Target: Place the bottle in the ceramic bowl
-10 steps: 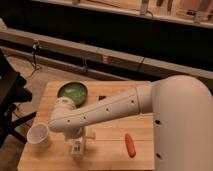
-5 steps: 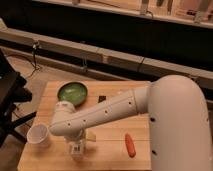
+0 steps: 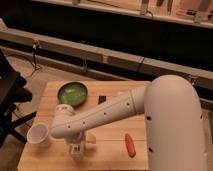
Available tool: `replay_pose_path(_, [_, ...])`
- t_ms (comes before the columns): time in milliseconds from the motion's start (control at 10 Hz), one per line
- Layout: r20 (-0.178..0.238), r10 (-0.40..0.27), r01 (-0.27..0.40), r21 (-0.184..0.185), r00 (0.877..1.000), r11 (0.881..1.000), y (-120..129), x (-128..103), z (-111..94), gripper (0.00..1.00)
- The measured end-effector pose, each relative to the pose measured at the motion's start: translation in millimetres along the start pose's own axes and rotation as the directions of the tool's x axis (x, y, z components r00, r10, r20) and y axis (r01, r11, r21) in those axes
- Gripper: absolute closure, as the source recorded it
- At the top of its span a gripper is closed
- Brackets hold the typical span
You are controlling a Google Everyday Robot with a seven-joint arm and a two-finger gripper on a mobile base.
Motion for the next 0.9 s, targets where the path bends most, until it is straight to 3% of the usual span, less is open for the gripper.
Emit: replay_pose_path(900, [0.003, -0.012, 0.012, -0.010, 1.000, 1.000, 3, -3, 14, 0.20])
